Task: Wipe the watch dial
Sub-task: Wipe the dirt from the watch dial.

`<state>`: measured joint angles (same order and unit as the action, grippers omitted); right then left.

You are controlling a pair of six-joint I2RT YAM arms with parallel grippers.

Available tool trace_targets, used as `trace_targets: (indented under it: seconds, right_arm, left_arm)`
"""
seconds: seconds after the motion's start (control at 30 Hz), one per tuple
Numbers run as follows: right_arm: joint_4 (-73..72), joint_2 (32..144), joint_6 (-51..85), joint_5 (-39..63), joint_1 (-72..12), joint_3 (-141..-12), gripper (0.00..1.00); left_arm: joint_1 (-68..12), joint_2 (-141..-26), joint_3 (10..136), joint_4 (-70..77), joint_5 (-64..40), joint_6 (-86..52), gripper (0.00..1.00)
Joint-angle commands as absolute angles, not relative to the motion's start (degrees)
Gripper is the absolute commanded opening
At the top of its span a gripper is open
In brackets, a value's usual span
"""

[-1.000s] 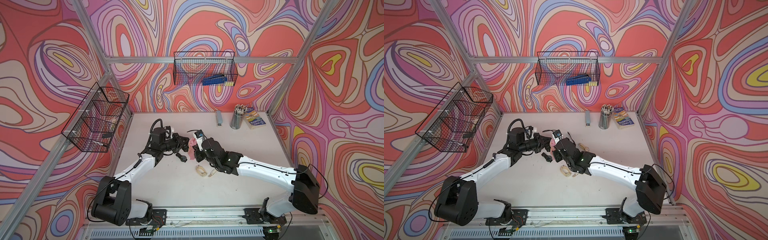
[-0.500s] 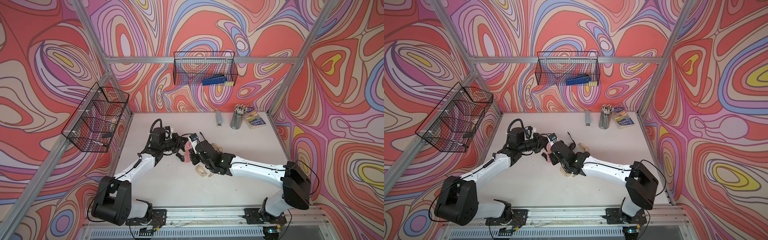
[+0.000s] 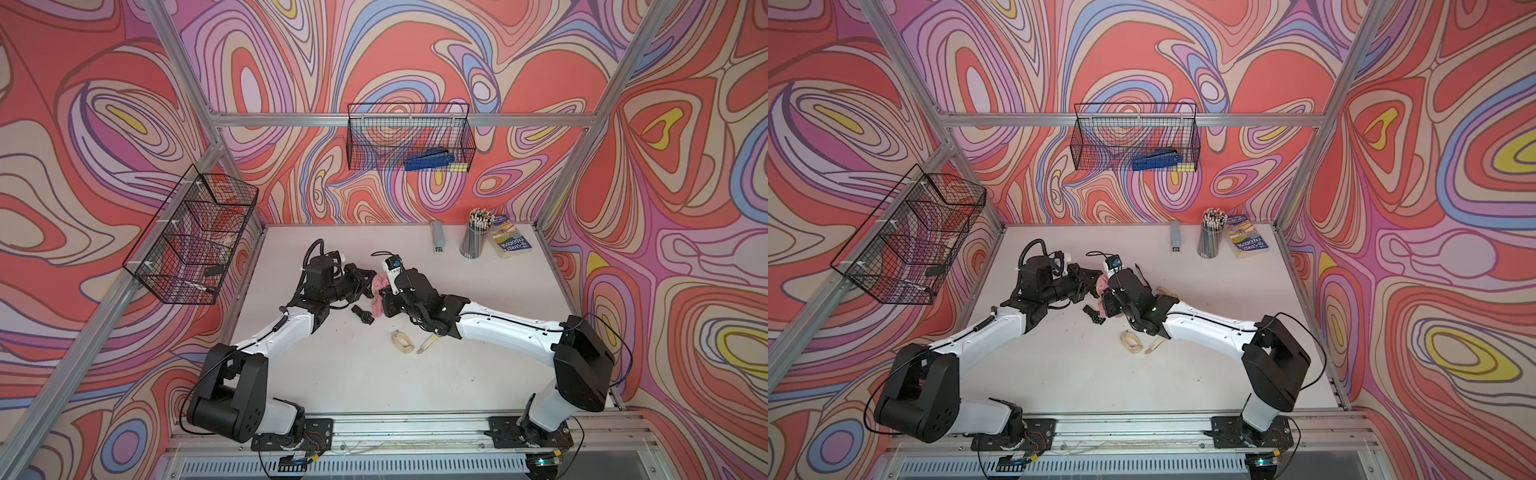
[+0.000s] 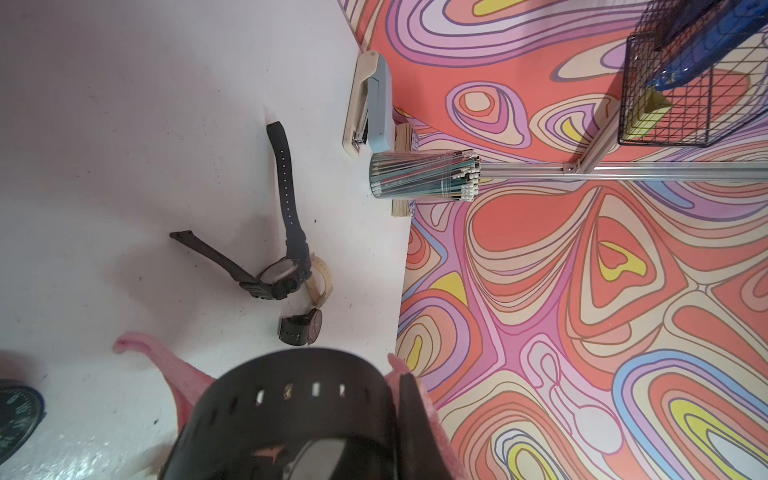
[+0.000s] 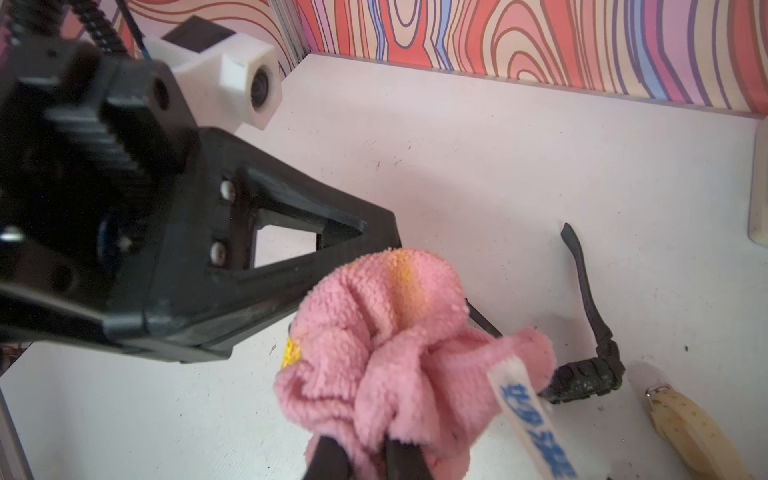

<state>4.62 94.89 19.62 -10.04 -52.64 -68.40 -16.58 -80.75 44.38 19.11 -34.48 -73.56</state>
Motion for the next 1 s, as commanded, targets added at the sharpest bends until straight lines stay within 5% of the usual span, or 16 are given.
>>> trace_targets:
  seconds: [0.0, 0.5, 0.67, 0.97]
  right_arm:
    - [-8.0, 94.3, 18.9, -8.1, -54.6, -72.0, 0.0]
    - [5.6, 101.0, 13.6, -16.2, -50.9, -81.4, 0.0]
    - [5.3, 100.6, 8.6, -9.3, -52.3, -75.9, 0.01]
    - [4.0, 100.6, 2.5, -11.1, -56.1, -70.5, 0.01]
  left_arm:
    - [-20.3, -81.4, 43.9, 18.3, -41.6, -74.3, 0.0]
    - [-19.3, -78.8, 46.6, 15.1, -42.2, -73.3, 0.0]
    - [-16.5, -78.5, 49.2, 15.4, -43.3, -74.7, 0.0]
    - [-14.9, -82.7, 48.7, 28.6, -45.7, -84.0, 0.0]
